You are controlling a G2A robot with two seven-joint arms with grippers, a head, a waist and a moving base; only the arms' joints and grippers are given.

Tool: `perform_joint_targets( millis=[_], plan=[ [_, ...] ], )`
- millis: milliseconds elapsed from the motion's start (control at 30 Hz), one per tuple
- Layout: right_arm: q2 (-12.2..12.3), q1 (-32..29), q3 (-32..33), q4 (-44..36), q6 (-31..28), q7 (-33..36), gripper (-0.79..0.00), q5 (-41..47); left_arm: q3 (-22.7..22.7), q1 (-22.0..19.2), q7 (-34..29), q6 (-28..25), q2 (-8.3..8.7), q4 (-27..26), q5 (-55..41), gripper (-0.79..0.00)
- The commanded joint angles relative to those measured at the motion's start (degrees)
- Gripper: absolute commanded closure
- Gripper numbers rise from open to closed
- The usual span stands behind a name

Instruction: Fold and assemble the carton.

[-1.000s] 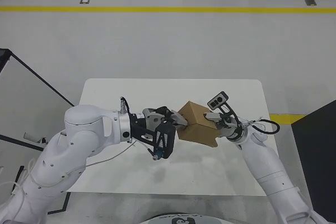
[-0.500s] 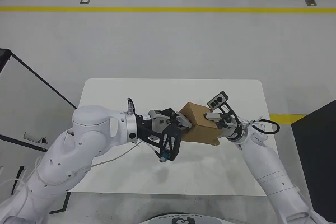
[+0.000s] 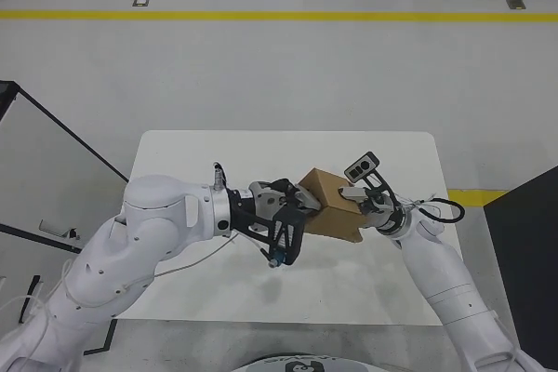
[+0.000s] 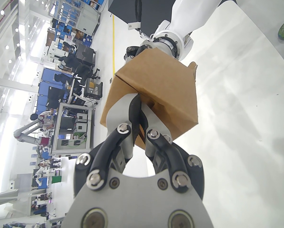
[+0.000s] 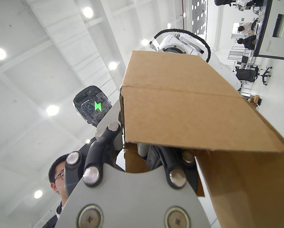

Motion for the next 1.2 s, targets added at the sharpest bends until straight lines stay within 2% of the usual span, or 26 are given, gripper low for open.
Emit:
perform_joint_targets(
  millis=[0, 300, 500, 867, 1100, 1133, 1167],
  plan=[
    [0.0, 0.0, 0.0, 0.0, 0.0, 0.0, 0.0, 0.0, -0.7, 0.2, 0.0, 0.3, 0.06, 0.0, -0.6, 0.0],
    [0.0, 0.0, 0.0, 0.0, 0.0, 0.0, 0.0, 0.0, -5.6, 2.2, 0.0, 0.5, 0.66, -0.6, -2.8, 0.0],
    [0.1, -1.2, 0.6, -2.3, 0.1, -2.4, 0.0, -0.4, -7.7, 3.4, 0.0, 0.2, 1.0, -1.4, -3.2, 0.0],
    [0.8, -2.8, 3.9, -3.5, -1.1, -0.3, 0.0, -0.8, -11.2, 5.2, -0.5, 0.9, 1.4, -2.5, -4.9, 0.0],
    [1.2, -3.3, 5.2, -4.2, -1.1, 1.2, 0.0, -1.1, -15.4, 6.9, -1.2, 0.4, 1.87, -2.8, -7.0, 0.0],
    [1.2, -3.3, 5.2, -4.2, -1.1, 1.2, 0.0, -1.1, -16.0, 7.3, -1.3, 0.2, 1.94, -3.0, -7.4, -0.095],
    [1.2, -3.3, 5.2, -4.2, -1.1, 1.2, 0.0, -1.1, -16.5, 7.6, -1.5, 0.0, 2.01, -3.3, -7.6, -0.388]
  ],
)
